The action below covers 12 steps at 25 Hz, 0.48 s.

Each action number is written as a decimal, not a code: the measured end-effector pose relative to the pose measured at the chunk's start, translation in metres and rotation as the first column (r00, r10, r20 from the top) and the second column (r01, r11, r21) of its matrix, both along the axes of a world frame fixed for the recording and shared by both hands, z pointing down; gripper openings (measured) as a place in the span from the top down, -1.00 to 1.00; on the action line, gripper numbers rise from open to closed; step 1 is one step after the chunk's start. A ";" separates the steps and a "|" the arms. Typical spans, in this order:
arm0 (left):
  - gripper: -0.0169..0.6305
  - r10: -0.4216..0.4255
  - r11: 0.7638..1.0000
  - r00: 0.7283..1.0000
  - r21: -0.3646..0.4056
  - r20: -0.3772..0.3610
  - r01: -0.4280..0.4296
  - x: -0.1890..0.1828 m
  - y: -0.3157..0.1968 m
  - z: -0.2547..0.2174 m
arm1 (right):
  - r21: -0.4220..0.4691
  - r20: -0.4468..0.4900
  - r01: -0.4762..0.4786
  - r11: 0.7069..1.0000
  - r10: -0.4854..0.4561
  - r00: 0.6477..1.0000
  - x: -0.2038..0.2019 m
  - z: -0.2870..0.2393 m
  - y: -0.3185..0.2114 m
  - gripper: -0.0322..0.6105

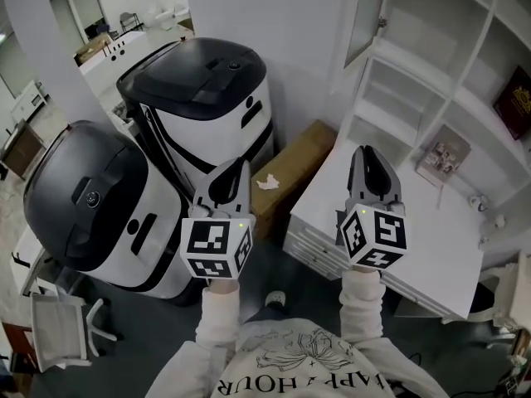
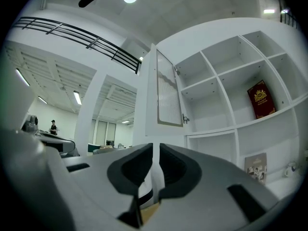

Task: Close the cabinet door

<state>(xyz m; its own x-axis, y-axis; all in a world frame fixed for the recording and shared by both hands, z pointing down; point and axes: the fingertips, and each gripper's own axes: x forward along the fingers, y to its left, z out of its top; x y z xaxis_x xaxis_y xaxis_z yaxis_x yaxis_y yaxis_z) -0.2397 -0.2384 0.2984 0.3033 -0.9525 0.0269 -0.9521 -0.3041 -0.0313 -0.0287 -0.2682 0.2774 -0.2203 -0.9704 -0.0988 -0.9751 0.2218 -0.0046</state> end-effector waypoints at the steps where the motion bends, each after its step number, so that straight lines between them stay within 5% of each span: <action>1: 0.93 0.003 1.000 1.000 0.003 0.000 -0.003 -0.003 -0.007 0.000 | 0.004 0.001 0.002 1.000 -0.002 1.000 -0.004 -0.001 -0.007 0.81; 12: 0.93 0.044 0.999 0.999 0.004 0.002 -0.044 -0.016 -0.070 0.003 | 0.058 -0.023 0.011 0.998 -0.010 1.000 -0.032 -0.023 -0.063 0.71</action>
<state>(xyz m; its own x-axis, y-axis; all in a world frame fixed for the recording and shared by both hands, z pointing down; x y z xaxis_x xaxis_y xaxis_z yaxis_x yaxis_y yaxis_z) -0.2559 -0.3084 0.3014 0.3446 -0.9385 0.0233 -0.9379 -0.3452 -0.0347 -0.0607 -0.3316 0.2543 -0.2336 -0.9607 -0.1500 -0.9723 0.2315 0.0312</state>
